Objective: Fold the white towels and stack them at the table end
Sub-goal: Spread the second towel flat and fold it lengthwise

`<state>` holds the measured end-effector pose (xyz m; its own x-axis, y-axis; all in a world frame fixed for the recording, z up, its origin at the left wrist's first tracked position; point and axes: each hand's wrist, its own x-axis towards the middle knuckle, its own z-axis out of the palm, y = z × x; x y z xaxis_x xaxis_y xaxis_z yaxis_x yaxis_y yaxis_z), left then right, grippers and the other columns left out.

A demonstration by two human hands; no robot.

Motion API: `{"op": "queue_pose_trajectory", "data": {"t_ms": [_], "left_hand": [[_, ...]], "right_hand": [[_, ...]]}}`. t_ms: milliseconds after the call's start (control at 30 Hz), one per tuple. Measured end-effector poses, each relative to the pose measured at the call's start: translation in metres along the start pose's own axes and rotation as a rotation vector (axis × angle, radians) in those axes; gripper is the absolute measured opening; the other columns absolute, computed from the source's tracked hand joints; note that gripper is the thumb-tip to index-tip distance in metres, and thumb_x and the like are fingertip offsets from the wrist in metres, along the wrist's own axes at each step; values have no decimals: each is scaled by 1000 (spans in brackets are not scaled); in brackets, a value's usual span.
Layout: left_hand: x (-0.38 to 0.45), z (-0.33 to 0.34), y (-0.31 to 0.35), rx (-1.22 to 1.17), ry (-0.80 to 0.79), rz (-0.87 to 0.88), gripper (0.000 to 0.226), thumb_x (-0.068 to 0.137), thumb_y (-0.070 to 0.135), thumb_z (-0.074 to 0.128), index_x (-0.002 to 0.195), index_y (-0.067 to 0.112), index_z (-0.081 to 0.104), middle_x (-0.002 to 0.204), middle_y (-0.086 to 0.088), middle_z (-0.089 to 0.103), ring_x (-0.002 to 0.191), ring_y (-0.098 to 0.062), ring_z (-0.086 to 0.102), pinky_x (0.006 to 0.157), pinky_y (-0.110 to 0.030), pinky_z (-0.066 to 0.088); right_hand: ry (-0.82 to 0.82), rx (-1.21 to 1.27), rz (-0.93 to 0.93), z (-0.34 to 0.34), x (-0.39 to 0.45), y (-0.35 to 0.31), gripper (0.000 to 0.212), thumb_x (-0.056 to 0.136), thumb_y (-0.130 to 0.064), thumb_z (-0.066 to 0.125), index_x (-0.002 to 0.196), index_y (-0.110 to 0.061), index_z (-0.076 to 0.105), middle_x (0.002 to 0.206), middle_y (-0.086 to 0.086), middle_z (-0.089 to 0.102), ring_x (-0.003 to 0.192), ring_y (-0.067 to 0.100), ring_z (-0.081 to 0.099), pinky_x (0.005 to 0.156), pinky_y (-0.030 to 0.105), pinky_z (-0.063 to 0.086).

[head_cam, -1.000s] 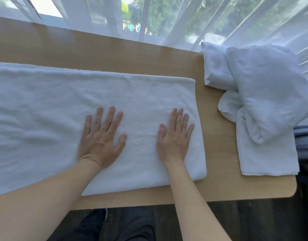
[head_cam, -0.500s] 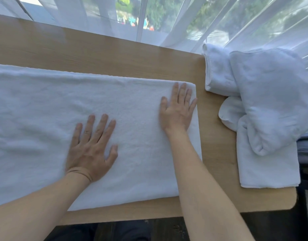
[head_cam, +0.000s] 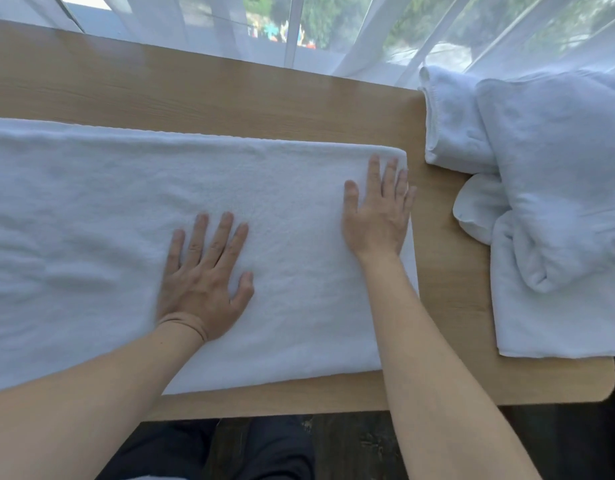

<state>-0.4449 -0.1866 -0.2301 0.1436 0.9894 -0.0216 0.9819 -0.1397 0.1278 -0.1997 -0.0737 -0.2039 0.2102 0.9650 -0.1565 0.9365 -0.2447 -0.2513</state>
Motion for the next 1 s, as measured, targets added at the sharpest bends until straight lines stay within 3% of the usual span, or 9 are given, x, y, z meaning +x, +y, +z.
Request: {"op": "queue_pose_trajectory", "data": {"t_ms": [100,200,333,467,600,733,1000], "left_hand": [[-1,-1,0,-7,-16,0,72,93,48,32,160,22,23,167,-1,18,155,-29,11,124,-53,9],[0,-1,0,-12,-23,2,72,93,48,31,160,22,24,167,-1,18,155,-29,11,124,-53,10],[0,-3,1,-27,-21,-6,69,95,46,31,160,23,24,167,-1,20,155,-30,13,124,-53,9],[0,-3,1,-33,-35,-10,69,96,47,28,160,23,22,167,-1,19,155,-30,11,124,-51,5],[-1,-2,1,-33,-44,-22,69,96,48,26,160,24,20,168,0,17,155,-29,9,124,-50,3],[0,-1,0,-43,-35,-25,69,95,48,26,160,25,21,168,0,17,155,-29,10,124,-49,2],[-1,2,0,-47,-45,-27,67,98,49,23,161,27,16,169,2,12,156,-27,4,123,-45,-5]], "right_hand": [[52,93,-187,14,-61,-39,59,105,-45,25,161,-27,15,169,5,5,155,25,-1,125,45,-3],[-42,12,-266,38,-121,-44,59,104,-44,26,160,-31,14,169,3,5,155,23,-1,125,50,2],[-64,-85,-25,34,-121,11,60,104,-52,15,159,-38,-6,168,-1,-12,154,18,-14,124,47,-5],[-2,-24,262,10,-112,51,65,105,-52,18,161,-27,-3,168,5,-7,155,25,-8,123,50,-5],[88,21,31,14,-135,11,65,105,-50,20,161,-22,4,169,5,-4,155,25,-7,124,49,-5],[-51,-42,-212,46,-184,-15,63,105,-54,18,161,-30,3,169,4,-4,155,24,-8,124,52,1],[-52,-112,167,21,-170,75,63,103,-56,12,159,-34,-9,168,1,-13,154,21,-13,123,50,-6]]}}
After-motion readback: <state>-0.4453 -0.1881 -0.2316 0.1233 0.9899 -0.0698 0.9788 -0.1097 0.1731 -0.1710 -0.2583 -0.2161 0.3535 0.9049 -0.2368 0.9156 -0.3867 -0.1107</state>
